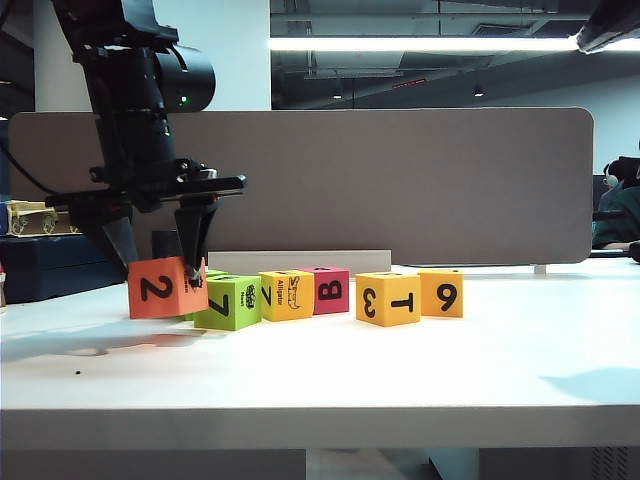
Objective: Select the appropriate blocks from the scattered letter blocks on the table and arrange them in a row to spell out "DEEP".
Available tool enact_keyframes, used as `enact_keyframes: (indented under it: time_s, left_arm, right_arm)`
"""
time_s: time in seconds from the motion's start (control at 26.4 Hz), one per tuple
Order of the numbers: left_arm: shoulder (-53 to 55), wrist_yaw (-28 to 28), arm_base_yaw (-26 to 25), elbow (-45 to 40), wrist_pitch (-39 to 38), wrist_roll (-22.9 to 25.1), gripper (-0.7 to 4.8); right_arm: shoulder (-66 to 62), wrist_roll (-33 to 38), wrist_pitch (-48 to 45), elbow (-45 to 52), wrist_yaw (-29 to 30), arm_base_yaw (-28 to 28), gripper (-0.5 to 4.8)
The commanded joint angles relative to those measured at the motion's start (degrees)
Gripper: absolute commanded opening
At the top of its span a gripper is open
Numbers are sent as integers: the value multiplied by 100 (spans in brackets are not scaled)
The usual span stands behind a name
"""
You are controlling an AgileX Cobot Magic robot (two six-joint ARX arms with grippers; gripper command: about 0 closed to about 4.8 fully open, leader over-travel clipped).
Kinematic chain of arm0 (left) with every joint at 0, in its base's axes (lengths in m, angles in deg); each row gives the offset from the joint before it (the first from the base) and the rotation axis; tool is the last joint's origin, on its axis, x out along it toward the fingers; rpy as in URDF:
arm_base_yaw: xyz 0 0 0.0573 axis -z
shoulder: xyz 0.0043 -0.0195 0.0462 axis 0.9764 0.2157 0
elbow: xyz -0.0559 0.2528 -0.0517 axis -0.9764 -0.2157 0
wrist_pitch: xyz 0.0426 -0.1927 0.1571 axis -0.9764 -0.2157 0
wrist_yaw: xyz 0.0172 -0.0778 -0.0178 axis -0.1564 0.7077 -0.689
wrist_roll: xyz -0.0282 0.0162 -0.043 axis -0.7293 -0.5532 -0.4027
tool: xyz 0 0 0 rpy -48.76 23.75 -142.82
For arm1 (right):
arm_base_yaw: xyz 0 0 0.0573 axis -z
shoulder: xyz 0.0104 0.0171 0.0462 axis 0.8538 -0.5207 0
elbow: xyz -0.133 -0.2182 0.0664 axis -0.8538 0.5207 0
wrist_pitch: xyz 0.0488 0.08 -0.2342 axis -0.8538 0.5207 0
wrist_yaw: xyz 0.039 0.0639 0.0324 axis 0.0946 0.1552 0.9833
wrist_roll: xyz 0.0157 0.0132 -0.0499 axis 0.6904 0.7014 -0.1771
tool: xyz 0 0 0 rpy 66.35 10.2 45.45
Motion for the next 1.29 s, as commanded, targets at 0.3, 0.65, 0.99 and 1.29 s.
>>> enact_keyframes:
  time_s: [0.3,0.65,0.99,1.29]
  left_arm:
    - [210,337,155,-136,42,-116,278]
    - [197,444,153,55,-219,321,409]
    - [199,61,168,688,214,1770,409]
    - [505,138,234,684,815,2031,408]
  right_arm:
    - [9,-2,-57,-37,13,-2,-6]
    - [9,-2,-57,-37,11,-2,-6]
    - [2,-2,-59,-37,11,-2,-6]
    - [-15,-2,-57,-37,11,-2,-6]
